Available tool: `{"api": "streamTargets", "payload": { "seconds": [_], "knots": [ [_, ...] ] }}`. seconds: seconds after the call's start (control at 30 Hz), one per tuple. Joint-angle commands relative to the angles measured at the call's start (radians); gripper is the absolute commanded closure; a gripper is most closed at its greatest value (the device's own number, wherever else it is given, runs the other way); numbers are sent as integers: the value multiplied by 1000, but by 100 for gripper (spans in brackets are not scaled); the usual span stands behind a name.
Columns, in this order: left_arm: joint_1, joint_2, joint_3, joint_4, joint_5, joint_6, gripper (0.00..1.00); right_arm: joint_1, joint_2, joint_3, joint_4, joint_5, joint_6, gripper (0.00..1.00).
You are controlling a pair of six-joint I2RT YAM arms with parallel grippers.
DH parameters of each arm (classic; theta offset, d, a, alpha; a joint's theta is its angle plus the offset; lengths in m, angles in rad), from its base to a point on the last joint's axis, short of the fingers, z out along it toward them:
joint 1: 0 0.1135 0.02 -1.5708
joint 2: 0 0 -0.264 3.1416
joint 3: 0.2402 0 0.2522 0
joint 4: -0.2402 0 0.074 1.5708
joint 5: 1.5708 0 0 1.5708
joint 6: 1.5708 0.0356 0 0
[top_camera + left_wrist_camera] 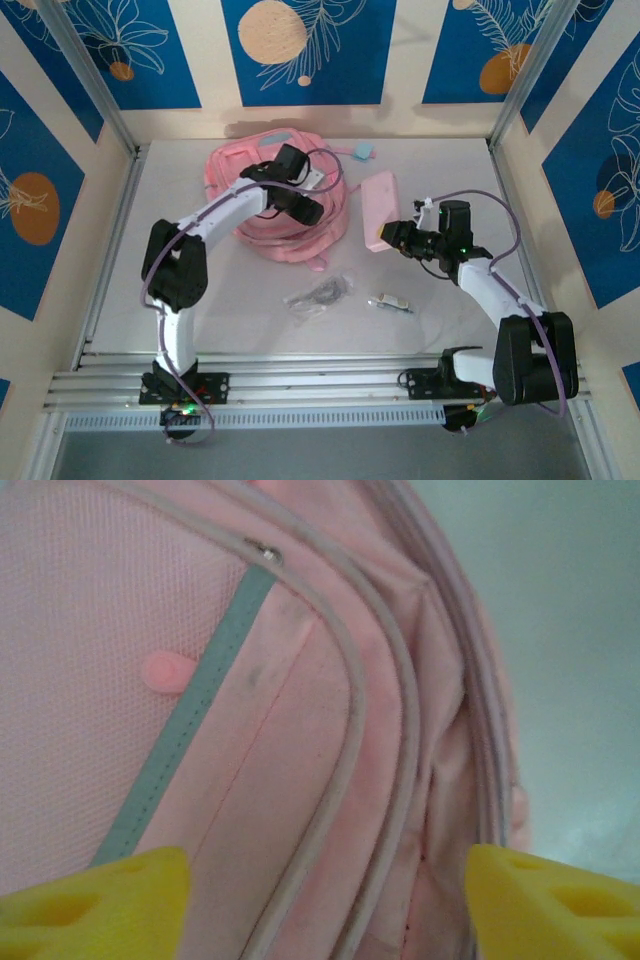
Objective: Pack the student bag
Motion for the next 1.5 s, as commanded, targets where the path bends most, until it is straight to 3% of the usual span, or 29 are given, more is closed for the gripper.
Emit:
{"api": "streamTargets", "payload": {
  "seconds": [0.0,0.33,0.37,0.53,0.57,0.77,0.93,1.07,1.3,1.47],
  "knots": [
    [1,42,24,-45,-103,61,40,-4,-36,-1,8,-17,6,84],
    [4,115,18,-21,-172,111,35,-2,-58,-1,-4,-9,1,85],
    [4,126,20,-25,-172,116,40,-2,-58,-1,-3,-12,-1,85],
    [4,154,45,-69,-144,117,96,-1,-64,5,-19,-12,-9,85],
    [4,147,52,-81,-135,111,100,-1,-68,7,-26,-8,-11,85],
    [4,59,110,-161,-88,80,100,11,-79,11,-34,1,-7,85],
    [22,2,219,-232,-65,45,100,74,-50,37,-16,13,-1,84],
    [68,-13,315,-268,15,-5,100,136,0,65,17,29,24,84],
    [165,-25,366,-221,155,-125,100,286,174,154,126,39,107,84],
    [174,-24,361,-185,222,-175,100,374,381,288,271,33,225,84]
  ]
}}
